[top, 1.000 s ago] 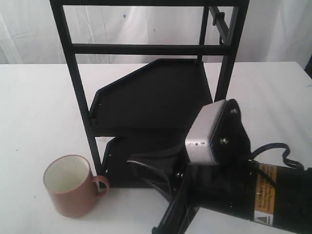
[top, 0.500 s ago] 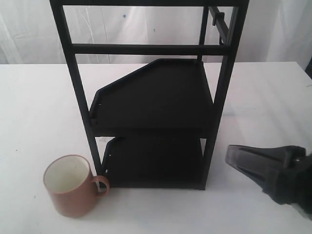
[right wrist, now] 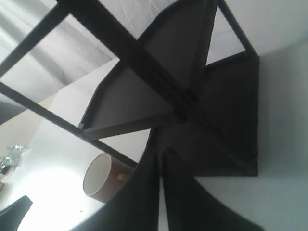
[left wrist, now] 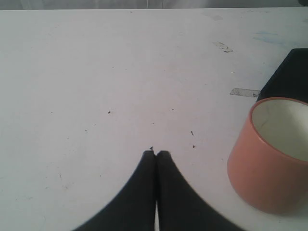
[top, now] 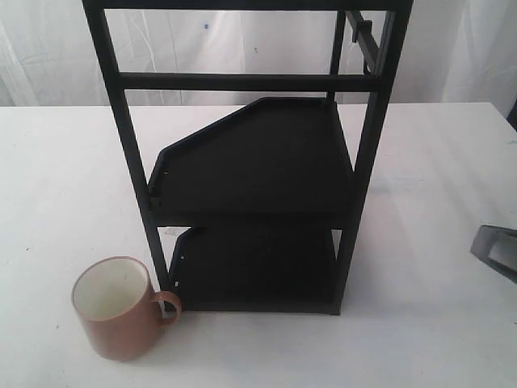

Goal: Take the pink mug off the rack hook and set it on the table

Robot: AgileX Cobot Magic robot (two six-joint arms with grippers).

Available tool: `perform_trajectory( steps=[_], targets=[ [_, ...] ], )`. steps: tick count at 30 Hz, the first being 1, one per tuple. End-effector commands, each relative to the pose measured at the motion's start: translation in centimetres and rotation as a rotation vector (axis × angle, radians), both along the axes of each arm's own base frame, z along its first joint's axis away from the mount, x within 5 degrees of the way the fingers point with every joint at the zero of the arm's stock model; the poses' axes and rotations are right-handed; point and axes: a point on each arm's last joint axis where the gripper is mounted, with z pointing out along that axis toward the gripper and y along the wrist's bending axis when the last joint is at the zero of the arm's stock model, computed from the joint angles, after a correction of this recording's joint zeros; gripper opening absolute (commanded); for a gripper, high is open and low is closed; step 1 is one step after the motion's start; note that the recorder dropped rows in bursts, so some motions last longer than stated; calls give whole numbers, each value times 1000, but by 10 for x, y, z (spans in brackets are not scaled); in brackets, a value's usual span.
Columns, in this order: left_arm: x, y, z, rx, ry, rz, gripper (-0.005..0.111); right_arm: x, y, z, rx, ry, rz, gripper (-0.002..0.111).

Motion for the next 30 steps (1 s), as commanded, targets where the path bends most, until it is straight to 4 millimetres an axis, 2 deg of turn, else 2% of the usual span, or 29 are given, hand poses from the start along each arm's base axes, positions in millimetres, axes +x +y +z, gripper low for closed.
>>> perform_trajectory(
  steps=[1,13,27,30],
  targets=[
    [0,0,-1,-5,6,2,0,-6,-10,2,19,-34,-71,3],
    [0,0,-1,-5,6,2,0,-28,-24,-1,20,-33,-89,3],
    [0,0,-1,-5,6,2,0,-26,-27,-1,-36,-70,-104,3],
    [0,0,-1,-5,6,2,0,-26,-27,0,-115,-133,-76,3]
  ],
)
